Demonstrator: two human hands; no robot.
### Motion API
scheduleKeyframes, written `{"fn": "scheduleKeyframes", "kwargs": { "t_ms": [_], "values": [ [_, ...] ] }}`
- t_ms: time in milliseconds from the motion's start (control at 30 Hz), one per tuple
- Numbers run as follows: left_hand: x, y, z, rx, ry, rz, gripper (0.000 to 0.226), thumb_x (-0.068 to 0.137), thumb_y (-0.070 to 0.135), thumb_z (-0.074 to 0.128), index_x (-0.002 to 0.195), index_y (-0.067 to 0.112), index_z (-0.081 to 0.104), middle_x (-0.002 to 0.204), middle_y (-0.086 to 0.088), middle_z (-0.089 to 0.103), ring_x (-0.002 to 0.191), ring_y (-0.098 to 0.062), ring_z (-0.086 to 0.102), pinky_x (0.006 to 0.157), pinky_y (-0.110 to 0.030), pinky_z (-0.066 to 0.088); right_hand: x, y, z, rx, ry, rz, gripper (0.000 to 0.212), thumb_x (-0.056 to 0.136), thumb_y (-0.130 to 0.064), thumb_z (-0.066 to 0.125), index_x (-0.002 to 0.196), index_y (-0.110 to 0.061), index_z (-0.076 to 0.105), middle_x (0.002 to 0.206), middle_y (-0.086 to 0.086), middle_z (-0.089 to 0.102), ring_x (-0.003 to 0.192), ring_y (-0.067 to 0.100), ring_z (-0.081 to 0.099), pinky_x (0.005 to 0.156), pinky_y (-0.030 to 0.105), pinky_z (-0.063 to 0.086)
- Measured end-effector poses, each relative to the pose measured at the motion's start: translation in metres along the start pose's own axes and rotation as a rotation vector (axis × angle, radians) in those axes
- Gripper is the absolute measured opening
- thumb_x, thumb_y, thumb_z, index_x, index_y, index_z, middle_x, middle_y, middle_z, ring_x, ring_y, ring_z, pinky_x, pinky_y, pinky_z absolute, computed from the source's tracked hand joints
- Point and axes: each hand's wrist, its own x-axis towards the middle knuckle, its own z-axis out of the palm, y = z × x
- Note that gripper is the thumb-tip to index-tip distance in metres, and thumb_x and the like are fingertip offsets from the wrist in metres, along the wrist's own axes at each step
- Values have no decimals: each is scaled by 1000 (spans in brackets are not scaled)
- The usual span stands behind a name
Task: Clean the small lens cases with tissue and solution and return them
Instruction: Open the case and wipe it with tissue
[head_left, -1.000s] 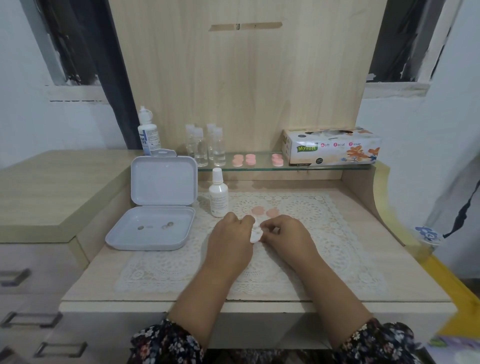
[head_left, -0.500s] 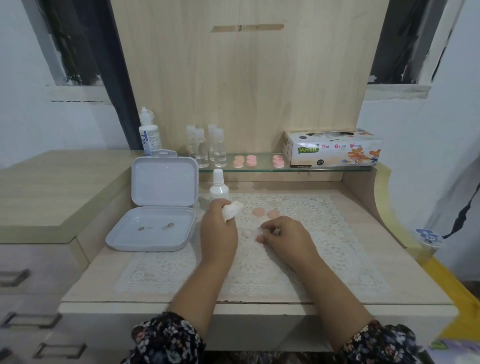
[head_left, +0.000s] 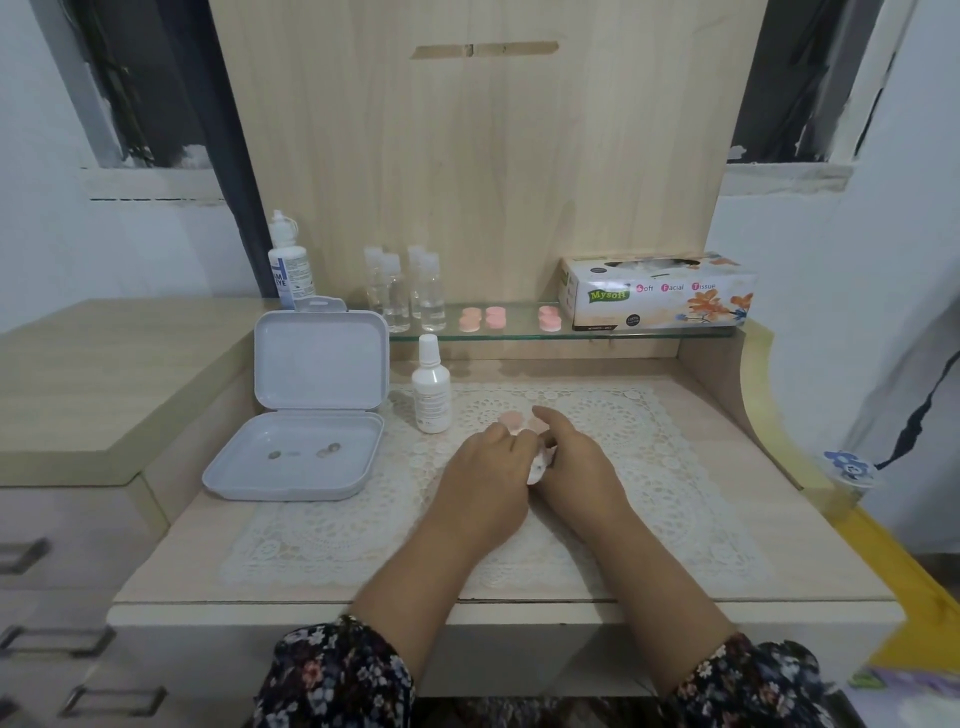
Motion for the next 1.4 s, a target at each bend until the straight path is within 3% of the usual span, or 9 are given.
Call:
{"fn": "scheduleKeyframes", "kwargs": {
  "t_ms": [167, 600, 700, 800, 867, 1033, 1167, 1267, 1400],
  "values": [
    [3, -1, -3, -97, -153, -118, 31, 85, 4, 48, 114, 14, 53, 103, -6, 52, 87, -26, 48, 67, -29, 30, -1, -1, -1, 21, 0, -3, 61, 86, -21, 59, 141, -31, 35, 97, -8, 64, 86, 11, 61, 78, 32, 50],
    [16, -5, 11, -379, -203, -366, 17, 88, 9, 46, 101, 21, 46, 103, -1, 55, 93, -19, 52, 80, -39, 48, 1, 0, 0, 96, 4, 48, 71, 81, -25, 65, 144, -30, 31, 102, -10, 64, 93, 9, 61, 83, 33, 50],
    [20, -4, 9, -629, -85, -537, 14, 90, 10, 48, 94, 22, 45, 94, 3, 56, 83, -13, 53, 69, -25, 46, 3, 0, 0, 77, -9, 50, 75, 81, -29, 71, 144, -27, 31, 98, -12, 64, 92, 9, 60, 81, 31, 48],
    [17, -8, 3, -677, 230, -683, 22, 90, 3, 51, 103, 21, 53, 98, 6, 59, 88, -11, 55, 71, -17, 42, 5, 0, 1, 83, -14, 85, 84, 75, -30, 80, 144, -27, 32, 95, -13, 63, 92, 8, 59, 78, 28, 45],
    [12, -10, 3, -525, 271, -602, 29, 86, 2, 56, 109, 20, 59, 102, 4, 61, 92, -12, 55, 75, -23, 43, 5, 1, 2, 88, -13, 89, 84, 75, -31, 80, 144, -27, 32, 95, -13, 63, 92, 7, 59, 77, 27, 45],
    [7, -1, 5, -226, -16, -316, 22, 83, 10, 56, 104, 14, 64, 91, -7, 57, 81, -23, 54, 67, -35, 45, 3, 2, 1, 69, 0, 74, 72, 82, -28, 68, 144, -26, 32, 112, -8, 63, 99, 11, 59, 79, 27, 43],
    [9, 4, 2, 22, -71, -183, 16, 76, 11, 61, 90, 10, 68, 78, -10, 57, 66, -26, 52, 57, -28, 32, 3, 3, 1, 29, 7, 61, 60, 90, -30, 59, 144, -26, 32, 113, -7, 62, 97, 11, 58, 79, 26, 41],
    [12, 11, -3, 164, -74, -59, 20, 48, 10, 79, 64, 14, 66, 54, -1, 53, 46, -17, 47, 49, -21, 25, 2, 3, 1, -1, 5, 49, 61, 90, -22, 58, 144, -26, 32, 109, -9, 59, 96, 11, 56, 77, 26, 41],
    [22, 18, 4, 282, -159, 41, 28, 41, 13, 82, 66, 14, 69, 52, 3, 56, 56, -15, 55, 49, -23, 38, -2, 1, -2, 66, -5, 58, 53, 92, -27, 45, 144, -27, 33, 118, -3, 64, 107, 14, 58, 88, 32, 45]
  ]
}}
